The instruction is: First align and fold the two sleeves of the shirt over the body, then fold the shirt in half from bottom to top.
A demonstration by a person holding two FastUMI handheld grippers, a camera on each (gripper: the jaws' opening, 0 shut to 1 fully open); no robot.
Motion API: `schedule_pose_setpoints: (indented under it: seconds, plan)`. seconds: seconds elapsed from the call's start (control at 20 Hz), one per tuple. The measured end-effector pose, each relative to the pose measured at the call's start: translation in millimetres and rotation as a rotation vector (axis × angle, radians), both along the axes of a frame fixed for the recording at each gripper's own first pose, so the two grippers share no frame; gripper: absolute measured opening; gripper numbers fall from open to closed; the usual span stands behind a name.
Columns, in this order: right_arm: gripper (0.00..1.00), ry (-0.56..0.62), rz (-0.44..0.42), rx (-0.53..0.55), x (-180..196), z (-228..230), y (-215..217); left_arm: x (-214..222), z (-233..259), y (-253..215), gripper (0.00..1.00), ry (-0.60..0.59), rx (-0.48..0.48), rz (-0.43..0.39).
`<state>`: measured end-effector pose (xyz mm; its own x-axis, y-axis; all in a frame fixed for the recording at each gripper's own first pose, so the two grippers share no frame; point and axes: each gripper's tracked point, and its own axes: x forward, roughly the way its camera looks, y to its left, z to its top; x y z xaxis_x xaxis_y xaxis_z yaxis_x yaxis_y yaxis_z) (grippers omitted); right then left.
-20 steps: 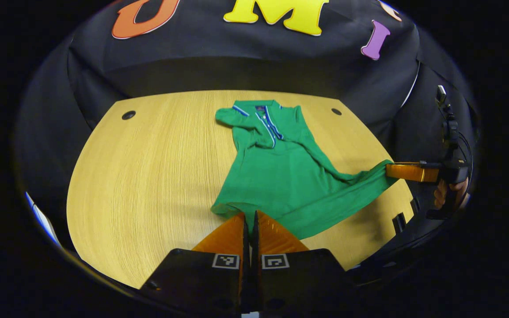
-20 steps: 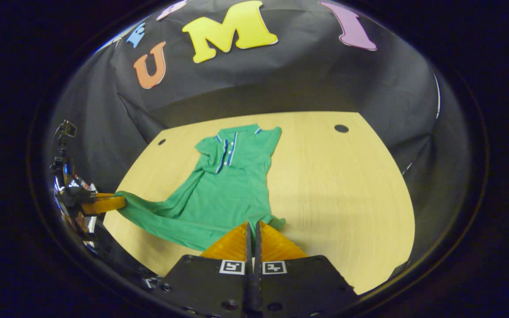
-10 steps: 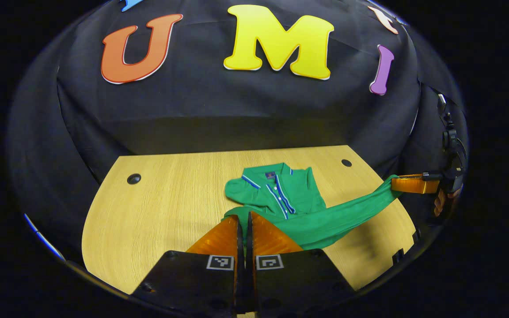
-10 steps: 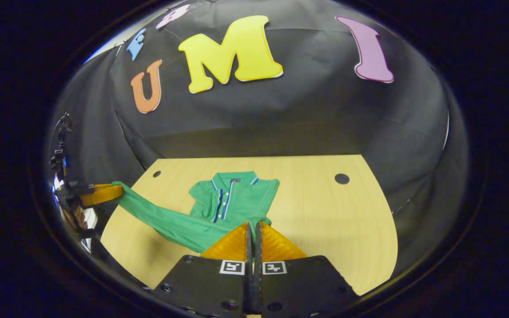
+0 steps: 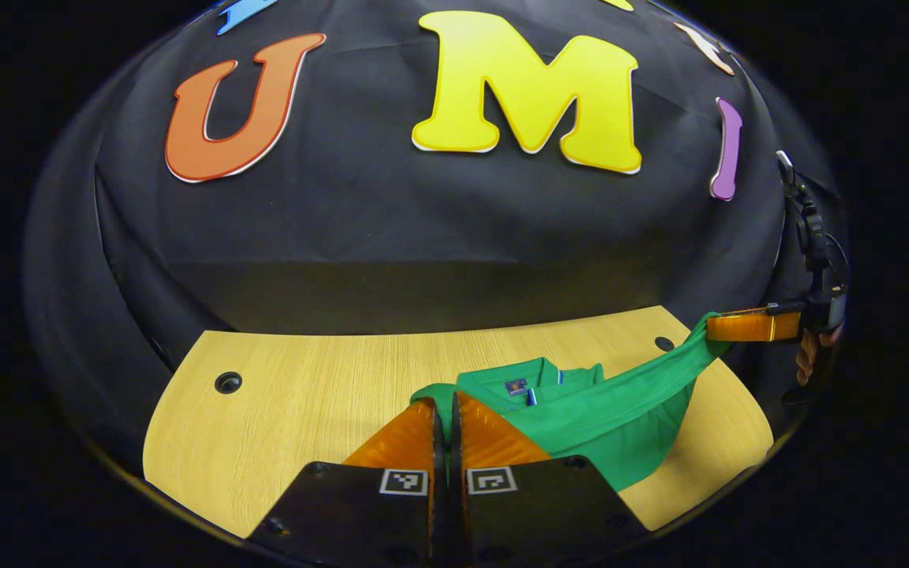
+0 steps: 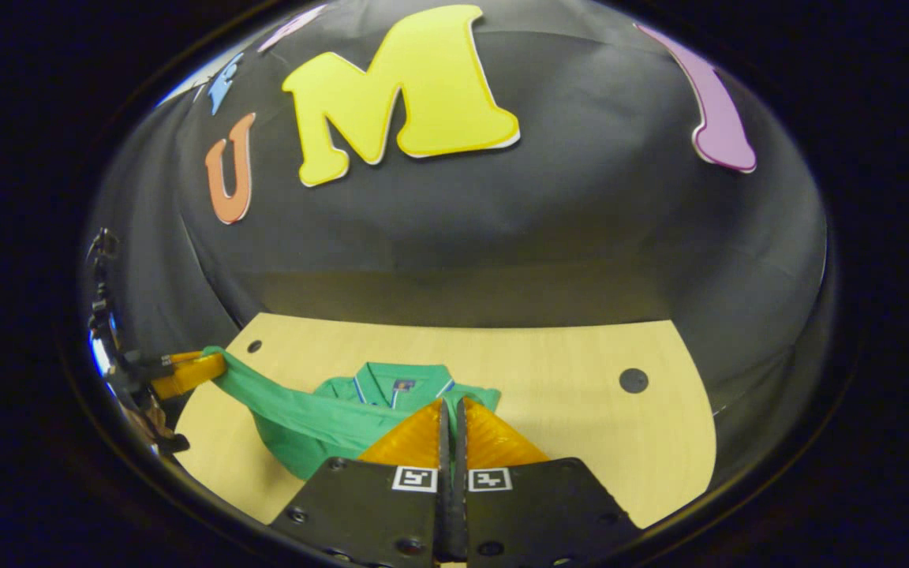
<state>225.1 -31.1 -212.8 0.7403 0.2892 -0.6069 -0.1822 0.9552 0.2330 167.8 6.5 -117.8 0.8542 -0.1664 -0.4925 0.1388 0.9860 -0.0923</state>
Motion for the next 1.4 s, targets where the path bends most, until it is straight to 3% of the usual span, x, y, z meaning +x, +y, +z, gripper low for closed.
schedule_pose_setpoints:
  seconds: [0.15, 0.35, 0.7, 0.85, 0.9, 0.95, 1.05, 1.15, 1.2, 1.4]
  plan:
    - [0.0, -0.001, 0.008, -0.028, 36.5, -31.0, 2.2, 29.3, -25.8, 6.7, 0.05, -0.006, 0.055, 0.031]
    - [0.0, 0.011, 0.022, -0.056, 64.2, -67.5, 2.7, 55.8, -64.7, 3.6, 0.05, 0.008, 0.044, 0.035]
    - [0.0, 0.062, -0.011, -0.067, 79.9, -137.6, 2.6, 80.5, -130.3, -4.9, 0.09, 0.056, -0.008, 0.084]
    - [0.01, 0.066, -0.022, -0.11, 73.9, -153.2, 2.0, 81.4, -142.2, -9.3, 0.17, 0.071, -0.033, 0.094]
    - [0.06, 0.07, -0.02, -0.113, 69.7, -155.5, 1.9, 79.1, -143.9, -10.5, 0.24, 0.086, -0.033, 0.092]
    - [0.07, 0.076, -0.021, -0.112, 67.2, -157.7, 3.0, 76.0, -146.8, -12.4, 0.49, 0.099, -0.036, 0.092]
    - [0.49, 0.068, -0.025, -0.111, 57.9, -154.2, 2.8, 73.5, -141.9, -9.1, 1.0, 0.098, -0.037, 0.118]
    - [0.91, 0.047, -0.036, -0.111, 50.5, -144.0, 1.9, 70.2, -128.7, -9.2, 1.0, 0.085, -0.046, 0.136]
    - [0.96, 0.03, -0.045, -0.116, 47.4, -135.9, -0.5, 66.7, -119.9, -8.6, 1.0, 0.077, -0.047, 0.143]
    - [0.94, -0.057, -0.09, -0.143, 24.5, -79.3, -14.2, 54.9, -49.9, -11.1, 1.0, -0.028, -0.018, 0.127]
